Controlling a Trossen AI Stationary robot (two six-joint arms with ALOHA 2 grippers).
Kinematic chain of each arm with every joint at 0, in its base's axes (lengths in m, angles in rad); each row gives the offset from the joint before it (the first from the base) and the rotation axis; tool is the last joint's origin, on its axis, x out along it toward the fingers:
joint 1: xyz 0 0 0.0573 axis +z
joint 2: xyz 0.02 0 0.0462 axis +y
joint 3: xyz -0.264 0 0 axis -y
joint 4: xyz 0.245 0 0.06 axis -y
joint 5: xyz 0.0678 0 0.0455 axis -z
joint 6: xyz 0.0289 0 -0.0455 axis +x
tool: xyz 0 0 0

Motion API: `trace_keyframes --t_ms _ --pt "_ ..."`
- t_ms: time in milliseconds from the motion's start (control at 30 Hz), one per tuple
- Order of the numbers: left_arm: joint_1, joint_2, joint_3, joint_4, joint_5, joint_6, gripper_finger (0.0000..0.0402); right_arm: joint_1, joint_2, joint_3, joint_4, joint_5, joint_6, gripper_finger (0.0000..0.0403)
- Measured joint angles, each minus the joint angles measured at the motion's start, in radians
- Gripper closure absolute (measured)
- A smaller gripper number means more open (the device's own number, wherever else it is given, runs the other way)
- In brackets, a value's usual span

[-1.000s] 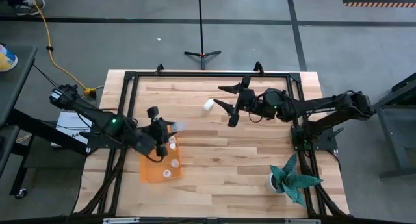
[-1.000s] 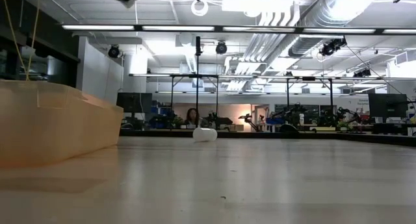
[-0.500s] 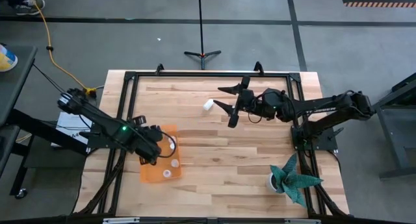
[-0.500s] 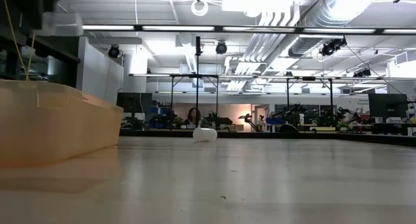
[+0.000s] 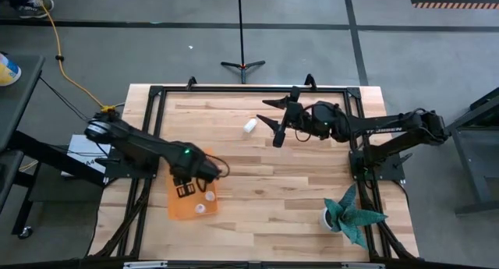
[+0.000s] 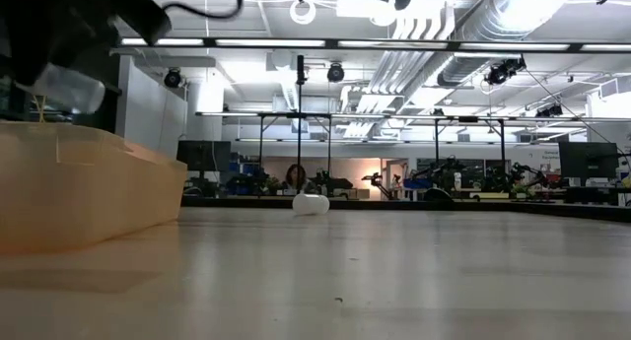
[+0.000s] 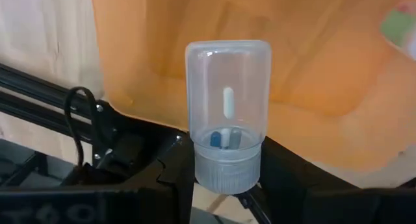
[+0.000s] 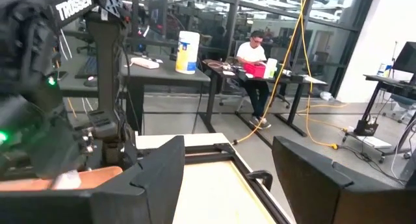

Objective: Pick and place pill bottles into a basket
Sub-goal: Put the transparent pill bottle into the orange bin

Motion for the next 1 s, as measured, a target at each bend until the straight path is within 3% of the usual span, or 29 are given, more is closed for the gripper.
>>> trace_keyframes --t_ms 533,1000 --pt "0.228 0.236 0.0 -0.002 0.241 0.295 0.0229 -0.033 0.0 0.0 -0.091 0.0 -0.006 0.0181" --pt "0.373 0.309 -0.001 0.0 0.289 0.366 0.0229 -0.079 0.0 0.0 -0.157 0.0 -0.006 0.0182"
